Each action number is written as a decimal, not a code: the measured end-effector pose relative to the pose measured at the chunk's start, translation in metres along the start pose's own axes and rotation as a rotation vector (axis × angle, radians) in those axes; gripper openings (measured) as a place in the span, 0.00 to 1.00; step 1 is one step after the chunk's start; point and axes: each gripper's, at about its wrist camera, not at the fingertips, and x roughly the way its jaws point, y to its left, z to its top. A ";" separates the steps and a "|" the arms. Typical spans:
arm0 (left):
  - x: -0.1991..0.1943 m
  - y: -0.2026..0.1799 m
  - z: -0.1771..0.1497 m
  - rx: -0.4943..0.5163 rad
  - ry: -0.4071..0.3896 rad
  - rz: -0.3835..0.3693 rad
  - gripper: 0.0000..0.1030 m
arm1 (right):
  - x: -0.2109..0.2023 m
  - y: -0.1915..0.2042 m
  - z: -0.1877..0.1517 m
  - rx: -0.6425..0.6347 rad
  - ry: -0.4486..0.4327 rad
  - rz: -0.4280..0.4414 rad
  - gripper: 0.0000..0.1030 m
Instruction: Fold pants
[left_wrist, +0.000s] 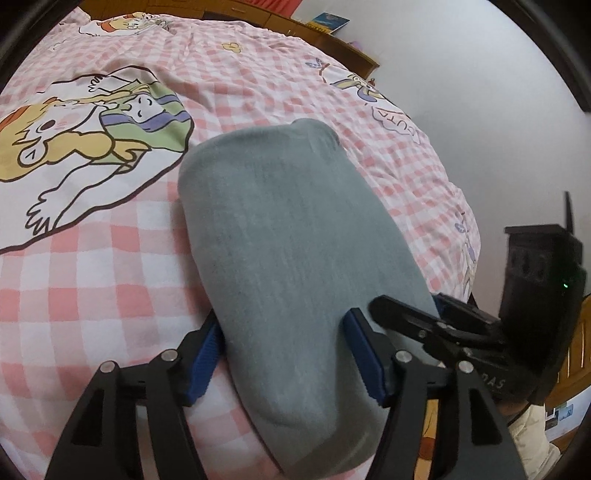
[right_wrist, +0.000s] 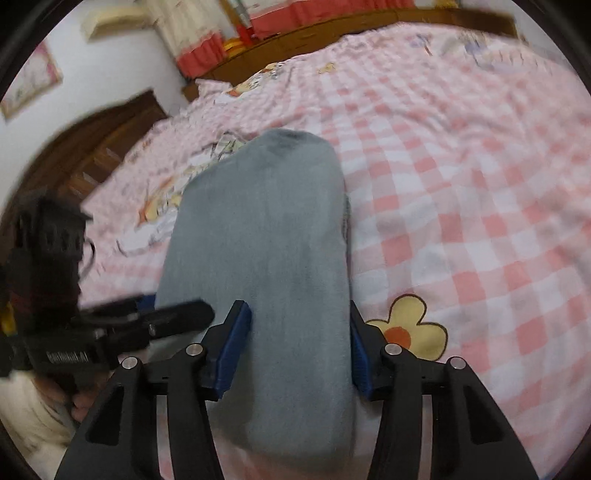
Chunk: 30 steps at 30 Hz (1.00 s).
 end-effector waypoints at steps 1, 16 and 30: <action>0.001 -0.001 0.001 0.001 -0.003 0.001 0.66 | 0.001 -0.005 0.001 0.028 -0.002 0.022 0.50; -0.049 -0.009 0.008 0.026 -0.112 -0.044 0.29 | -0.033 0.034 -0.002 0.086 -0.149 0.118 0.26; -0.187 0.068 0.023 0.045 -0.255 0.179 0.29 | 0.025 0.185 0.037 -0.035 -0.142 0.285 0.26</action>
